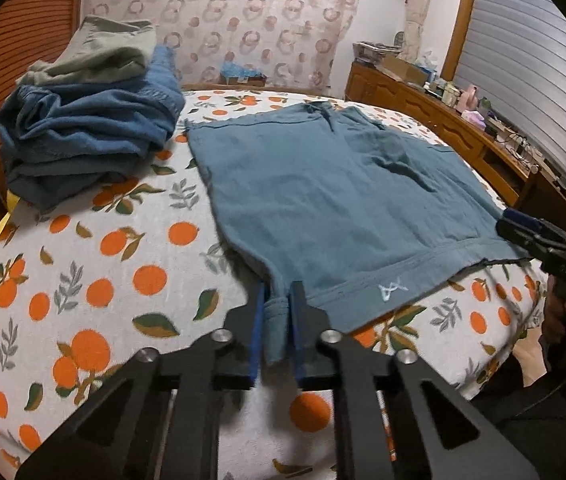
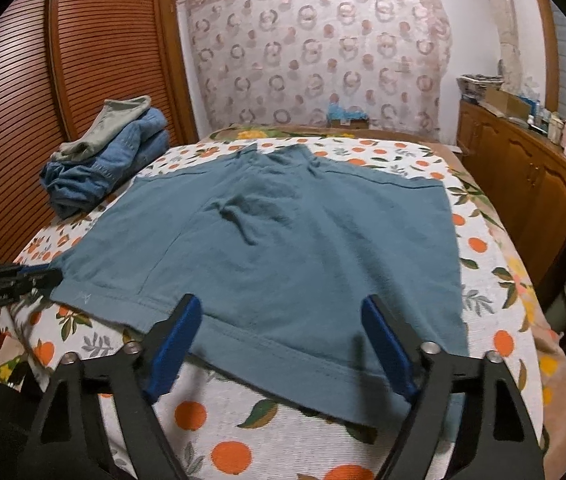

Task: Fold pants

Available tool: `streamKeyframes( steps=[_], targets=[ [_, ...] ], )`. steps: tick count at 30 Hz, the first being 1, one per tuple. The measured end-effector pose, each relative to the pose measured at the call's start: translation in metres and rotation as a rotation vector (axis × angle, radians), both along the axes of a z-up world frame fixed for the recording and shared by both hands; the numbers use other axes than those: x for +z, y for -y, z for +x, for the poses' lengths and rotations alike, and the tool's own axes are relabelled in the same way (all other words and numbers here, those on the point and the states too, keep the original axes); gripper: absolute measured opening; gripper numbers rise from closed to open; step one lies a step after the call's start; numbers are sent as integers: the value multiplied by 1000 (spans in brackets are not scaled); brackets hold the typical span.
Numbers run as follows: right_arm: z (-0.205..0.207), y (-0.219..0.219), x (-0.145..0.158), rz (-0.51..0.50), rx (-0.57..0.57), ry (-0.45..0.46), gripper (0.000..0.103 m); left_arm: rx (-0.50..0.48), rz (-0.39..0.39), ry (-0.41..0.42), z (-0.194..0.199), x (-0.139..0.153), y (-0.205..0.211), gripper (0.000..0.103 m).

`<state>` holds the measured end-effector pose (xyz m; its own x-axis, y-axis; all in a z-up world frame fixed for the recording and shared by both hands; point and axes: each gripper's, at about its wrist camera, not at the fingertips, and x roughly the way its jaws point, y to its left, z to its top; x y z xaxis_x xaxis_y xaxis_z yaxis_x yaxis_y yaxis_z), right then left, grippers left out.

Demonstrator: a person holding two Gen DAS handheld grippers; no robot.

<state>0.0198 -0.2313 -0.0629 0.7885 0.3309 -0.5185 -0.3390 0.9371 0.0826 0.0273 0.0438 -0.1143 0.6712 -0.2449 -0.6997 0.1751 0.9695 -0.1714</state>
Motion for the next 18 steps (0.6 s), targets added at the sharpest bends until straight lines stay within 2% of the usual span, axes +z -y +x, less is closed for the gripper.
streamKeyframes(
  steps=[5, 13, 18],
  targets=[
    [0, 5, 4, -1, 7, -8, 76, -55, 3, 31, 12, 18, 16, 8],
    [-2, 6, 6, -19, 11, -4, 62, -162, 14, 71, 39, 45, 57, 8],
    [-3, 6, 9, -27, 2, 3, 59, -228, 12, 91, 53, 62, 85, 7]
  ],
)
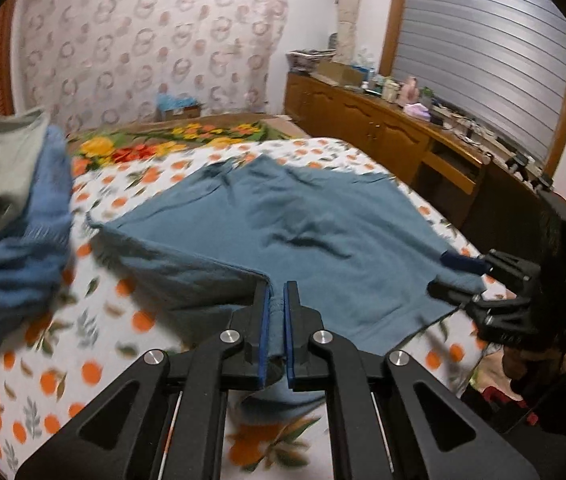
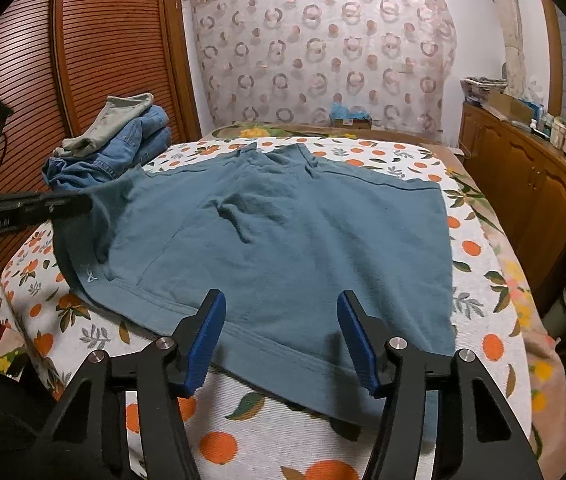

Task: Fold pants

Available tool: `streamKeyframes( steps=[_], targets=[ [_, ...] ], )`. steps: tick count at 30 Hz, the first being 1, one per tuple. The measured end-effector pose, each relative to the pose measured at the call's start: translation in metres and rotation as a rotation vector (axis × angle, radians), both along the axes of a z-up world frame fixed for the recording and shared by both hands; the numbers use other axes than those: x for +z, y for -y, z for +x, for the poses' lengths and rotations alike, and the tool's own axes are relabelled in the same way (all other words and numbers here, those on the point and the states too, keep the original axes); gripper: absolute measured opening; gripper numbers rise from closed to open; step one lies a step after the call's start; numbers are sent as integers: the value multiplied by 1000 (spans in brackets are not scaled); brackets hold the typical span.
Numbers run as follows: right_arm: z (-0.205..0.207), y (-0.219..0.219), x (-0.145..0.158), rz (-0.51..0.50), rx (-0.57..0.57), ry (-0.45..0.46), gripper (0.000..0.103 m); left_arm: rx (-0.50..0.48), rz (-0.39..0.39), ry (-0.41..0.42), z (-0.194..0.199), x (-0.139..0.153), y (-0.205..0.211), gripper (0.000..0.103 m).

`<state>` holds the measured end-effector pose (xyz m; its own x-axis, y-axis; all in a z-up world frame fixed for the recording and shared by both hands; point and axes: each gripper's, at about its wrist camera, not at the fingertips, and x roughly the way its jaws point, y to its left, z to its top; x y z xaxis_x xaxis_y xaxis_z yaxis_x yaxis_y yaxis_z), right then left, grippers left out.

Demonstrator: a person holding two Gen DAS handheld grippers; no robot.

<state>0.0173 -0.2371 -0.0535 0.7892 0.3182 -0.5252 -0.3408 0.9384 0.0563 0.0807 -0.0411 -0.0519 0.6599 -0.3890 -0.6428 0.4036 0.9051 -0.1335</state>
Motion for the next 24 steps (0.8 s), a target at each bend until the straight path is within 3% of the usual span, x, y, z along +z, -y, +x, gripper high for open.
streamKeyframes(
  steps=[9, 15, 18, 22, 24],
  targets=[
    [-8, 13, 5, -10, -31, 7, 55, -105, -5, -4, 19, 13, 46, 7],
    [-10, 15, 8, -12, -44, 12, 54, -71, 12, 3, 23, 11, 52, 8],
    [-9, 11, 6, -11, -43, 8, 54, -14, 49, 14, 24, 9, 47, 17],
    [-6, 8, 6, -9, -31, 6, 54, 24, 50, 43, 23, 11, 35, 48],
    [-5, 8, 7, -9, -23, 5, 54, 26, 36, 52, 21, 12, 29, 58]
  ],
)
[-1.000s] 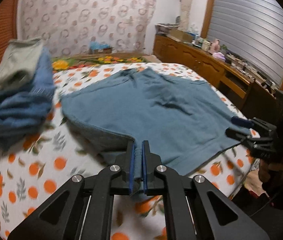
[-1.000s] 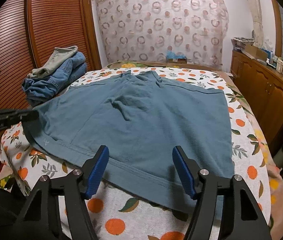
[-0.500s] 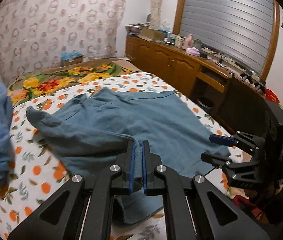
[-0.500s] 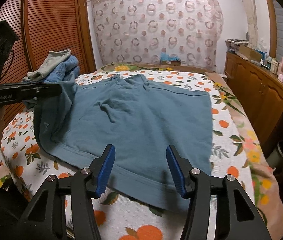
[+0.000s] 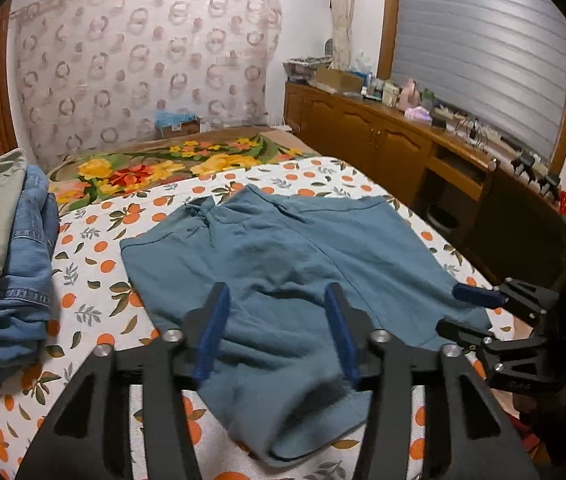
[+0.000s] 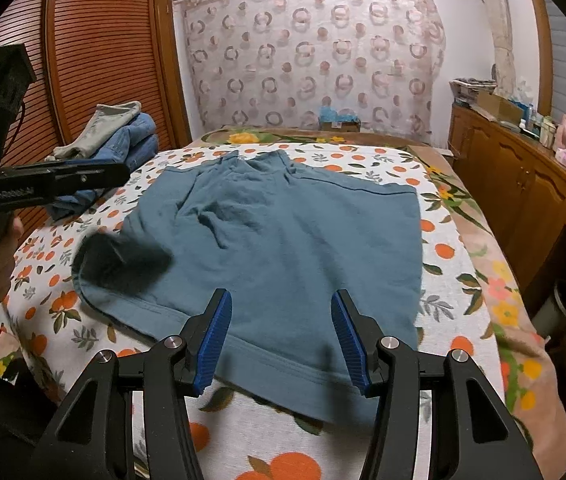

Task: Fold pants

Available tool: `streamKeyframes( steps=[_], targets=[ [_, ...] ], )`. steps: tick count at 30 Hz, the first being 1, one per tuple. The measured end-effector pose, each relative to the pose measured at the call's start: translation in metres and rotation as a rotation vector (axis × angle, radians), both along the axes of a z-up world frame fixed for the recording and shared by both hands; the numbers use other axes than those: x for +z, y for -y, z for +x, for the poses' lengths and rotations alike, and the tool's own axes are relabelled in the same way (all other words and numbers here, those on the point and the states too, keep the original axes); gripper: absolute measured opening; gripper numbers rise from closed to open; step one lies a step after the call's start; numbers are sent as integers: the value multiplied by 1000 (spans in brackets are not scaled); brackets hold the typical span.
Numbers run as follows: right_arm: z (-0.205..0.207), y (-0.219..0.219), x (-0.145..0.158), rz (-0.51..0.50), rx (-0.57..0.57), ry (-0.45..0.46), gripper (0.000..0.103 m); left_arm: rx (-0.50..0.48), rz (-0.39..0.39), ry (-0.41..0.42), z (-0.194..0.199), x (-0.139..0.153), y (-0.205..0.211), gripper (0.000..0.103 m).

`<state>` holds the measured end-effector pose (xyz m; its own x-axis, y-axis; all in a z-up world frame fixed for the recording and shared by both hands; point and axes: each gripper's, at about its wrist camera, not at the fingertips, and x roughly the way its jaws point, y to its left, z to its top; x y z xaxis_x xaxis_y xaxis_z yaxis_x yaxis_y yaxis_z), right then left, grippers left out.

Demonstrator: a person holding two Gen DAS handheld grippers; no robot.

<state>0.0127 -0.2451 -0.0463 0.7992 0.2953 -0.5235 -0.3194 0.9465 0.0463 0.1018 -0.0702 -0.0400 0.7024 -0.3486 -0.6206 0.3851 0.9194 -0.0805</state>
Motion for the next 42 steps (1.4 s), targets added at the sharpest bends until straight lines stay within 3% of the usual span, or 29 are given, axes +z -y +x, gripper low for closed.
streamKeyframes(
  steps=[2, 5, 8, 16, 23, 41, 42],
  targets=[
    [2, -1, 1, 2, 8, 0, 54, 24, -4, 18, -2, 1, -8, 79],
    [5, -5, 1, 6, 23, 0, 53, 41, -22, 23, -5, 1, -19, 79],
    [9, -13, 2, 13, 44, -4, 47, 78, 14, 33, -7, -5, -28, 79],
    [22, -42, 3, 25, 133, -14, 34, 113, 40, -41, -10, -35, -47, 79],
    [36, -58, -5, 23, 187, -42, 33, 118, 45, -135, -16, -69, -51, 79],
    [60, -78, -22, 3, 216, -148, 33, 132, 45, -142, -23, -80, -61, 79],
    [60, -78, -22, 3, 218, -147, 28, 132, 44, -142, -23, -80, -61, 79]
  ],
)
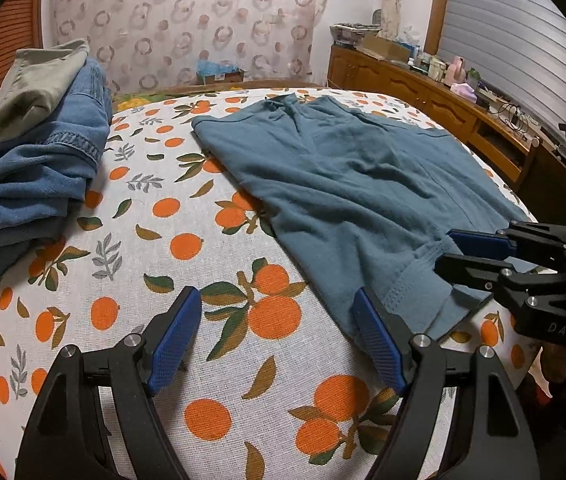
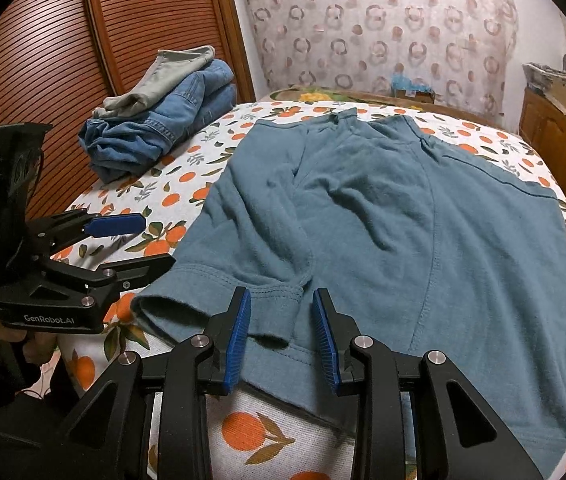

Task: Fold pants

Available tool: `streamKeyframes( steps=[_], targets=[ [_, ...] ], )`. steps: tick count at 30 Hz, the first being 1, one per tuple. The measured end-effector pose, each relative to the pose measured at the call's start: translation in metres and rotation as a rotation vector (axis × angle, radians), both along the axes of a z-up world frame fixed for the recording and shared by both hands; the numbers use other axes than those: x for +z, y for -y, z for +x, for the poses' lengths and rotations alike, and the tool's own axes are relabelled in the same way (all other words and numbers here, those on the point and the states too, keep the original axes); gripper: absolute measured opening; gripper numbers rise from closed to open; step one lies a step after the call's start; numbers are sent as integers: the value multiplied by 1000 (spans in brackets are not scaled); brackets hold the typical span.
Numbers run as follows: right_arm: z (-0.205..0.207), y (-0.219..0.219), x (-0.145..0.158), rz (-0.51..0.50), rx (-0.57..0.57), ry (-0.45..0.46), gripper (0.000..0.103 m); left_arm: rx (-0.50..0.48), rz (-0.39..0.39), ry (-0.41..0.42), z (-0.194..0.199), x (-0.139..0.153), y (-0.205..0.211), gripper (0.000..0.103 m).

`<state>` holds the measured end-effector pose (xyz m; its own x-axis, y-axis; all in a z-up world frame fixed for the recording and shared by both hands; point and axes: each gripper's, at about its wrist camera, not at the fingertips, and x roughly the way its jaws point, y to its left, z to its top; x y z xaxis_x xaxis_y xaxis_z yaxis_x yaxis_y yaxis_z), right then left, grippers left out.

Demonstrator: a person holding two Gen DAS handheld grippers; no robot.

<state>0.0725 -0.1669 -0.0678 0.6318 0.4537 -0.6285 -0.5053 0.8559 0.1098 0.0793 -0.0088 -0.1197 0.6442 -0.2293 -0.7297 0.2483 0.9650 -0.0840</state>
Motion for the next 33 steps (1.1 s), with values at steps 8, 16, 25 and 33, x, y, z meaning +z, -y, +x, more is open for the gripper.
streamKeyframes(
  steps=[8, 16, 25, 33],
  targets=[
    [-15, 5, 15, 15, 7, 86, 10, -1, -10, 15, 0, 8, 1, 79],
    [-37, 29, 39, 7, -50, 183, 10, -32, -19, 47, 5, 26, 13, 79],
    [-66, 57, 50, -6, -129, 241, 10, -70, -9, 65, 10, 34, 33, 79],
    [-90, 63, 46, -7, -189, 240, 10, -119, -2, 78, 13, 41, 56, 79]
  ],
)
